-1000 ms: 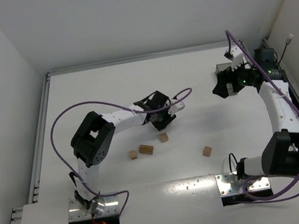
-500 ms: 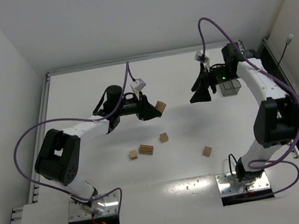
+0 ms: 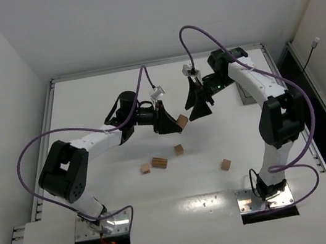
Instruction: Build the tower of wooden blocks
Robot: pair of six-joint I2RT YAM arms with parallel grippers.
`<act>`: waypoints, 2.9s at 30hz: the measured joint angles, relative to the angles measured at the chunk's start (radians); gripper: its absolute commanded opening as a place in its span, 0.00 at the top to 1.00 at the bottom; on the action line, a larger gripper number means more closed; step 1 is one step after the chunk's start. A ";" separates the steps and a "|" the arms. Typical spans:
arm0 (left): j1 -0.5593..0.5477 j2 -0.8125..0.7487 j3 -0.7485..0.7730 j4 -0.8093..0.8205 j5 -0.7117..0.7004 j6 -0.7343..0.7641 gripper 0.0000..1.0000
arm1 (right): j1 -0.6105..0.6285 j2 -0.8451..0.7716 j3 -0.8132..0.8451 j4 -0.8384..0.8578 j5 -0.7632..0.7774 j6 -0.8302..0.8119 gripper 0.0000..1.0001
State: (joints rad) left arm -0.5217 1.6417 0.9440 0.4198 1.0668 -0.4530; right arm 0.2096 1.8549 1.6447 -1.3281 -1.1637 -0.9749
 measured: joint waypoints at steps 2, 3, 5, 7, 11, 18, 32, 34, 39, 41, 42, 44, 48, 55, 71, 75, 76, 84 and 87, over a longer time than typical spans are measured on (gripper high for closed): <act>-0.003 0.000 0.012 -0.007 0.008 0.002 1.00 | 0.023 0.008 0.000 -0.009 0.003 -0.009 0.30; -0.003 0.000 0.017 -0.010 0.011 0.004 1.00 | 0.039 0.010 0.000 -0.012 0.006 -0.013 0.31; -0.004 0.000 0.028 -0.023 0.014 0.012 1.00 | 0.061 0.010 0.000 -0.018 0.007 -0.019 0.31; -0.008 0.000 0.036 -0.032 0.015 0.024 1.00 | 0.083 0.011 0.000 -0.020 0.008 -0.022 0.32; -0.024 0.001 0.050 -0.060 0.014 0.053 1.00 | 0.100 0.012 0.000 -0.021 0.010 -0.021 0.41; -0.035 0.003 0.058 -0.107 0.006 0.101 1.00 | 0.101 0.033 0.000 -0.022 0.012 -0.016 0.62; -0.035 -0.003 0.058 -0.162 -0.058 0.186 1.00 | 0.101 0.071 0.000 -0.027 0.050 0.034 0.53; -0.035 -0.008 0.058 -0.172 -0.070 0.196 1.00 | 0.101 0.074 0.000 -0.027 0.053 0.037 0.65; -0.035 -0.017 0.058 -0.192 -0.082 0.212 1.00 | 0.100 0.076 0.000 -0.014 0.055 0.039 1.00; -0.035 -0.018 0.058 -0.195 -0.088 0.214 0.95 | 0.100 0.076 0.000 -0.010 0.056 0.036 1.00; -0.035 -0.019 0.058 -0.196 -0.093 0.214 0.88 | 0.100 0.076 0.000 -0.009 0.056 0.036 1.00; -0.035 -0.021 0.058 -0.201 -0.109 0.213 0.79 | 0.097 0.076 0.001 -0.007 0.055 0.036 1.00; -0.024 -0.031 0.061 -0.204 -0.134 0.210 0.44 | 0.091 0.080 0.026 -0.006 0.058 0.037 1.00; 0.095 -0.074 0.056 -0.215 -0.166 0.154 0.00 | 0.053 0.084 0.137 -0.016 0.077 0.068 1.00; 0.546 -0.052 0.189 -0.494 -0.090 0.057 0.00 | 0.269 0.114 0.184 0.317 0.720 0.433 1.00; 0.548 -0.082 0.238 -0.597 -0.242 0.129 0.00 | 0.300 0.173 0.212 0.336 0.826 0.478 1.00; 0.548 -0.098 0.238 -0.620 -0.283 0.139 0.00 | 0.308 0.180 0.196 0.348 0.846 0.486 1.00; 0.612 -0.171 0.228 -0.688 -0.453 0.165 0.00 | 0.395 0.175 -0.042 0.437 0.921 0.510 1.00; 0.637 -0.171 0.223 -0.700 -0.472 0.165 0.00 | 0.427 0.175 -0.055 0.449 0.902 0.507 1.00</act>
State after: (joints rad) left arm 0.1158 1.4712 1.1667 -0.2798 0.5949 -0.2882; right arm 0.6369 2.0296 1.5894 -0.8791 -0.2619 -0.4679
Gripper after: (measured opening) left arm 1.000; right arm 0.309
